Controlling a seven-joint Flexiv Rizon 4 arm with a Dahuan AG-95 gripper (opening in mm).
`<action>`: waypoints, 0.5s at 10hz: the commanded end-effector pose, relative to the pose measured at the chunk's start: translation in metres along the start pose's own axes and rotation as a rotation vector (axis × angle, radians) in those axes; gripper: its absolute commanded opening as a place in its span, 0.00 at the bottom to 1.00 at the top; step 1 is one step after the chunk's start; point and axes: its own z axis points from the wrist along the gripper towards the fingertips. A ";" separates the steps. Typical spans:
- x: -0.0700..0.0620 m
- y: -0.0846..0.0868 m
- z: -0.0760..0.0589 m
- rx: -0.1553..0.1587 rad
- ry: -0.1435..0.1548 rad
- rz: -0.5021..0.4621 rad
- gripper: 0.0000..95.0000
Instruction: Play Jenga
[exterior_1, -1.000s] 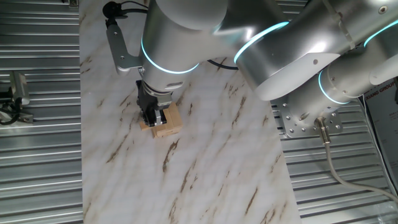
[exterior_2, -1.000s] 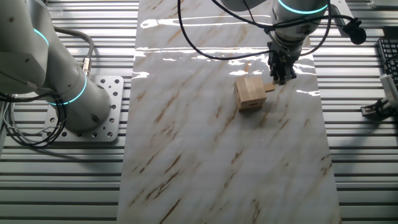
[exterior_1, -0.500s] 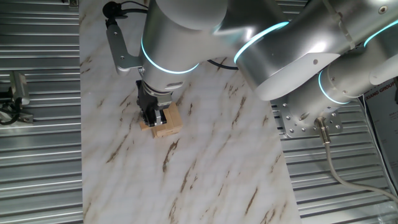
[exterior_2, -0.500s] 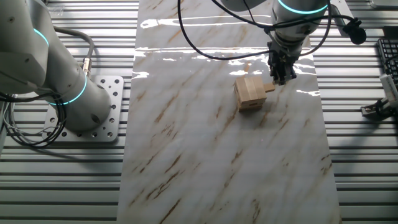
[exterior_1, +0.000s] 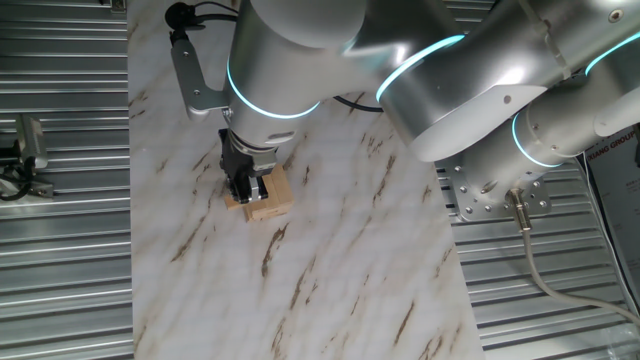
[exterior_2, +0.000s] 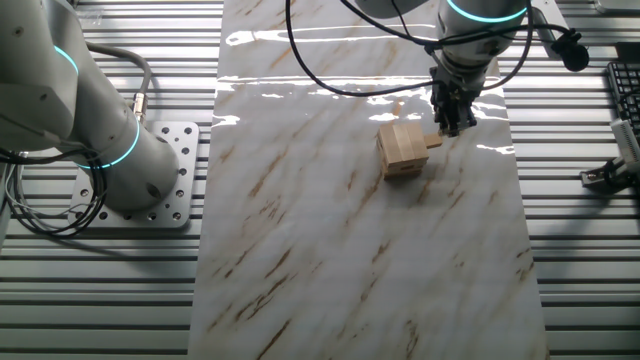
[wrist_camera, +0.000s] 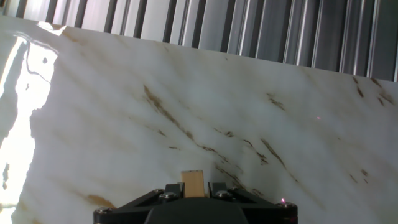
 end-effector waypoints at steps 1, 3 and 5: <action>0.000 0.000 0.000 0.000 0.000 0.000 0.20; 0.000 0.000 0.000 0.000 0.000 0.000 0.20; -0.003 0.002 0.009 -0.003 -0.005 -0.002 0.20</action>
